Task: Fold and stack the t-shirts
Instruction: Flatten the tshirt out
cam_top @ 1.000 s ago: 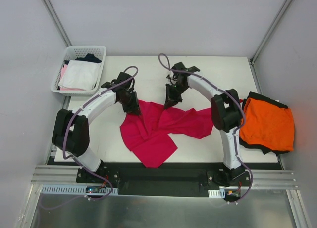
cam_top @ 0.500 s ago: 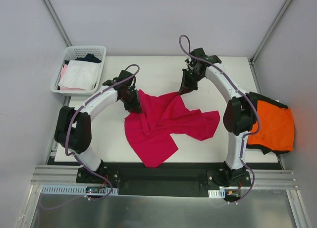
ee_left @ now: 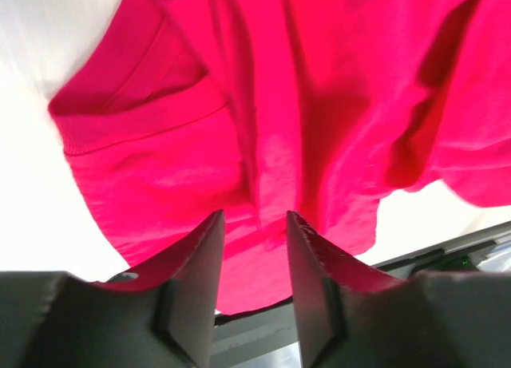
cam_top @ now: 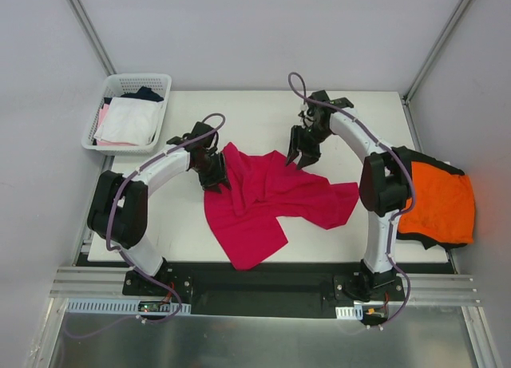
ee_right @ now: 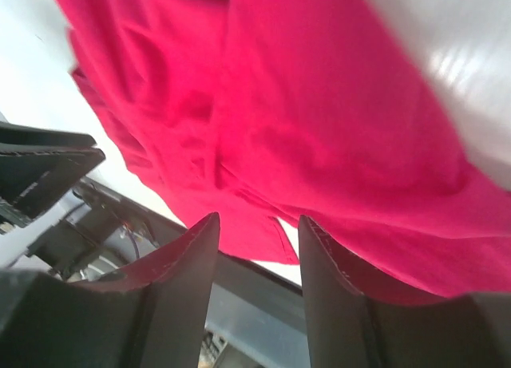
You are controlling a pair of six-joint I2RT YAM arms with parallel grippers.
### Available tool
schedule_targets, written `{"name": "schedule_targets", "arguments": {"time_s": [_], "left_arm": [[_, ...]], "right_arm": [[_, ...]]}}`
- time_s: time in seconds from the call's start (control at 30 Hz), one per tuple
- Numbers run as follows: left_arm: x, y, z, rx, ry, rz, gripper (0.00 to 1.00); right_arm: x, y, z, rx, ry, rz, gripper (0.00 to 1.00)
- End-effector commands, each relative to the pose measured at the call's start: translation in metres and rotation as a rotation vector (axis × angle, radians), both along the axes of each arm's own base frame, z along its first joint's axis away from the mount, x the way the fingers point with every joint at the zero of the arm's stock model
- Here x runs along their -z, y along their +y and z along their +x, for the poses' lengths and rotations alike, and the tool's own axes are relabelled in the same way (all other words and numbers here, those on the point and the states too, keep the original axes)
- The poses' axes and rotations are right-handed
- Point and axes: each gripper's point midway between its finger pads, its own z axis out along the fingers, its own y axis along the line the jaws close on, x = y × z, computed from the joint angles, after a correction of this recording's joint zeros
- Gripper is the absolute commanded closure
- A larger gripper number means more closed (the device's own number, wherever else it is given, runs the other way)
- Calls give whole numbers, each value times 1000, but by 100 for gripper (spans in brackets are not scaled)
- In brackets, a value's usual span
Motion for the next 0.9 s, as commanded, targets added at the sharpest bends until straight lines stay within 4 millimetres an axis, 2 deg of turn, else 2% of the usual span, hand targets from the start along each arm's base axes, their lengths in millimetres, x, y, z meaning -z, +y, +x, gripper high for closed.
{"name": "schedule_targets", "arguments": {"time_s": [0.0, 0.27, 0.5, 0.87], "left_arm": [[3, -4, -16, 25, 10, -24, 60], [14, -23, -32, 62, 31, -46, 65], [10, -52, -28, 138, 2, -62, 65], [30, -47, -22, 140, 25, 0, 61]], "right_arm": [[-5, 11, -27, -57, 19, 26, 53], [5, 9, -45, -70, 50, 7, 53], [9, 8, -47, -77, 65, -1, 54], [12, 8, -47, -82, 70, -2, 54]]}}
